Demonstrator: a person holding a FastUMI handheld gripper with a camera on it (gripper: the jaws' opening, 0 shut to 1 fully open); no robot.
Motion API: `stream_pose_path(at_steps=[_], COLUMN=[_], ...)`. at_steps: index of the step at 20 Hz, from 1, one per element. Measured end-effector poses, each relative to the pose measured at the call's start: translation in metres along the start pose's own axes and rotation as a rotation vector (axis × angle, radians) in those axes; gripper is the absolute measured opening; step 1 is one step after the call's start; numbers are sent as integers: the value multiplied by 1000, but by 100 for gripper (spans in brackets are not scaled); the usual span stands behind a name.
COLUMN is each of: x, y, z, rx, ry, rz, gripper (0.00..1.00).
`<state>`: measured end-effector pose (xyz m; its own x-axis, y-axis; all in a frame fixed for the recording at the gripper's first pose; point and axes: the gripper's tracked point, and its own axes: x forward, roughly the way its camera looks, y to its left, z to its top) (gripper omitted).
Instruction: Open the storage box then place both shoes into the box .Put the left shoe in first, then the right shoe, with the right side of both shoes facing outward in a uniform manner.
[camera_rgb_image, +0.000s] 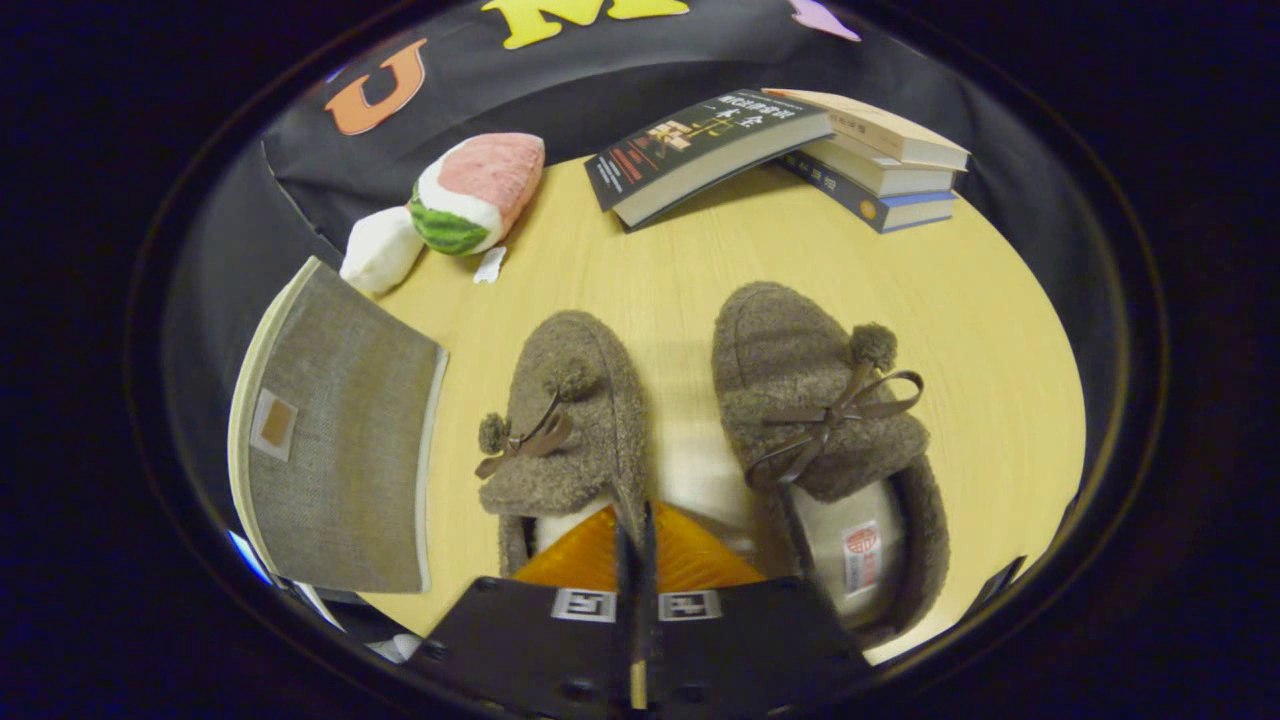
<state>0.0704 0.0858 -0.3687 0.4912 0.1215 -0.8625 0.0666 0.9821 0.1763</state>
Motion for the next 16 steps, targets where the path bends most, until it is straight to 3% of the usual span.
stream_pose_path(at_steps=[1,9,16], x=[-4,-60,-161], y=[0,25,103], z=[1,12,69], rx=[14,186,232], ry=[6,-12,-194], rz=[7,98,206], gripper=[0,0,0])
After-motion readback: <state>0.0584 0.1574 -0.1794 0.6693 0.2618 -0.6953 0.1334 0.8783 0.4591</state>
